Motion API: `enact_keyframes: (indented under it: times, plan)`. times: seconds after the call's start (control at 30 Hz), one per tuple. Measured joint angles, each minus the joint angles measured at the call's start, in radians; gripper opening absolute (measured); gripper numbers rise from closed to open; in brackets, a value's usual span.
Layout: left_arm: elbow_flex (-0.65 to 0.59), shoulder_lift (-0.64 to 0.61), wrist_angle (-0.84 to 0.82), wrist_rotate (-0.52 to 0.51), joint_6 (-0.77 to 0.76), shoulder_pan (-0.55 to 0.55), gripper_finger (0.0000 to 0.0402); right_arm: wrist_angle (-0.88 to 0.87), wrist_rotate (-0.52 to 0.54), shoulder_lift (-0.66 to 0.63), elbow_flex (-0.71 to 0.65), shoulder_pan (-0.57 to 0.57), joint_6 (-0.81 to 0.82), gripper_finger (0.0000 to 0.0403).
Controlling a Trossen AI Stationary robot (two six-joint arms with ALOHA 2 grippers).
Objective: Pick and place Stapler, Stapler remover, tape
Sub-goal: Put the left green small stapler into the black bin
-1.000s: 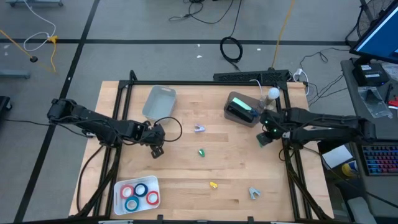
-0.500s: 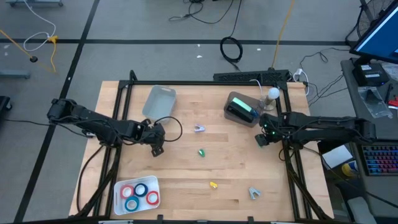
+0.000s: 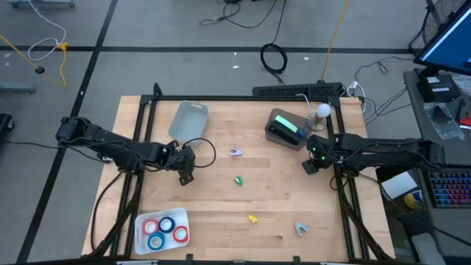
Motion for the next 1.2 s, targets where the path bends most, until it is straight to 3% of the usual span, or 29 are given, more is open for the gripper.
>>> enact_keyframes:
  times: [0.37,0.73,1.03,1.2]
  plan:
    - [0.000,0.000,0.014,0.000,-0.003,0.000,0.0037,-0.065,-0.003,0.001,0.000,0.000,-0.120,0.0120]
    - [0.000,0.000,0.053,0.000,-0.002,0.000,0.0037,-0.040,-0.036,0.001,0.000,0.000,-0.196,0.0008]
    - [0.000,0.000,0.053,0.000,-0.002,0.000,0.0037,0.105,-0.164,0.005,0.000,0.031,-0.175,0.0004]
    - [0.000,0.000,0.096,0.002,0.024,0.000,0.0037,0.218,-0.168,0.040,0.000,0.112,-0.105,0.0005]
